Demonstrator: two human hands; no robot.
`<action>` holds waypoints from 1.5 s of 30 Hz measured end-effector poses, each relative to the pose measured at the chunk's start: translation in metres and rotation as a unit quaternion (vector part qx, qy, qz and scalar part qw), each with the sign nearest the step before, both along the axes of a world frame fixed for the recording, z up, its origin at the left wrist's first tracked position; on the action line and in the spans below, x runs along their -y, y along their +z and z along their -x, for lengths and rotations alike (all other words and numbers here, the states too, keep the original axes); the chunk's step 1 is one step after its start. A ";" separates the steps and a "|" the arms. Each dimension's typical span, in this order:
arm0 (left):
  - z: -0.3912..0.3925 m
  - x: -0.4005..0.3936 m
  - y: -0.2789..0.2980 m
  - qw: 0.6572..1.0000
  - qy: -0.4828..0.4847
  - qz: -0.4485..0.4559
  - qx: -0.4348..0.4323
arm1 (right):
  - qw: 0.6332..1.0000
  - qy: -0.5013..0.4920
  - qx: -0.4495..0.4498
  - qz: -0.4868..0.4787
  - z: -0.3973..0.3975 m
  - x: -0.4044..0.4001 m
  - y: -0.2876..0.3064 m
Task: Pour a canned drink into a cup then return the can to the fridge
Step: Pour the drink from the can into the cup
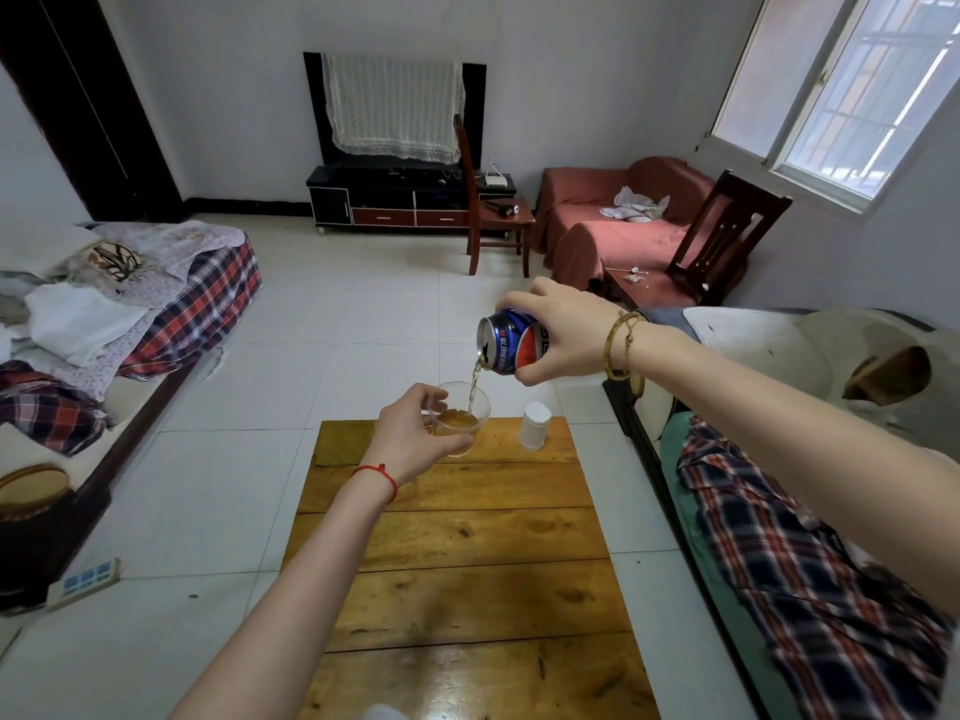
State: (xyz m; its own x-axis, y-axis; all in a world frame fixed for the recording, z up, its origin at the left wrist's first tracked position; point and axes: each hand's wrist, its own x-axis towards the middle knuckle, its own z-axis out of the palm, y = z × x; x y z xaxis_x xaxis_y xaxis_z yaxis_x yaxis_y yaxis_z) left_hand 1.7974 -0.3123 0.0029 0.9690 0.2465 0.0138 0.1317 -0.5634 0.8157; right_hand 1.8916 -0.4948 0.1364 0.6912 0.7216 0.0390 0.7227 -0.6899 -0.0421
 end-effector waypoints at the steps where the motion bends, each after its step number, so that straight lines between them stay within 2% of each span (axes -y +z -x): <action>1: 0.000 0.000 0.000 1.000 -0.001 -0.001 0.000 | 1.000 0.000 0.000 0.000 0.000 0.000 0.000; 45: -0.007 0.007 -0.015 1.000 0.000 -0.003 -0.005 | 0.999 0.009 0.002 0.034 -0.004 -0.001 -0.018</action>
